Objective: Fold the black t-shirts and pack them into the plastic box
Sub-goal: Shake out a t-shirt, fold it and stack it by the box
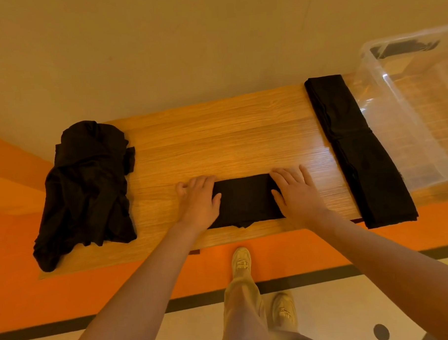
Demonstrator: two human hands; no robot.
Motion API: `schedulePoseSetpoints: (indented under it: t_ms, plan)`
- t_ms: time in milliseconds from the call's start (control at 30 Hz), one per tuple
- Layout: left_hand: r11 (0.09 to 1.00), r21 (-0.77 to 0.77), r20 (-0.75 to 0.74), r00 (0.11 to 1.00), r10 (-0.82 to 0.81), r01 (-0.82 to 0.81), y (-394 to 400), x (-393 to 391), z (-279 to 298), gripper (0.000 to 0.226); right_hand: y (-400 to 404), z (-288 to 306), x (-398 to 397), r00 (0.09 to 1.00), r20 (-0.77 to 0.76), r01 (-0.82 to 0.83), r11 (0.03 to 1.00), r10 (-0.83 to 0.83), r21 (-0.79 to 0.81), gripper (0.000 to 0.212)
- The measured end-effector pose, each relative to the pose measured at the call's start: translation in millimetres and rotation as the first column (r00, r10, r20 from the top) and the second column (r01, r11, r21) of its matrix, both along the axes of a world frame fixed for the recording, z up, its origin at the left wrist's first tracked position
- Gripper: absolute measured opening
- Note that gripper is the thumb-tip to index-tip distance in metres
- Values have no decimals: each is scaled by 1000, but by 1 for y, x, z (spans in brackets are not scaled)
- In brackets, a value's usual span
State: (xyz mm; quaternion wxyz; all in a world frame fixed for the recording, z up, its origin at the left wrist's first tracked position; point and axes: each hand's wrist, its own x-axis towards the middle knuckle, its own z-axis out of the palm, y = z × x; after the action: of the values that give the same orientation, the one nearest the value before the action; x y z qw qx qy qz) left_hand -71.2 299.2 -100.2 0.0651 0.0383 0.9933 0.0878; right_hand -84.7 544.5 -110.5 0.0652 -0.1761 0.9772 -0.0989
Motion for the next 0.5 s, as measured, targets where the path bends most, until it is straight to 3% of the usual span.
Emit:
schedulePoseSetpoints:
  t_ms: [167,333,433,500]
  plan:
    - [991,105,354,934,46,-89,-18,-29,19,42,-1,21,-24,974,189,118,992,-124,47,50]
    - [967,163,451,886,103,-195,-28,-33,21,21,0,32,-39,910,356,192,977,-214,96,35]
    - [955,234,387,918,82,-184,-29,-28,17,15,7,31,-30,896,382,271,960,-227,-65,20]
    - [886,399,373,925,79,-236,-27,-30,16,15,13,30,-19,842,462,429,866,-279,-257,18]
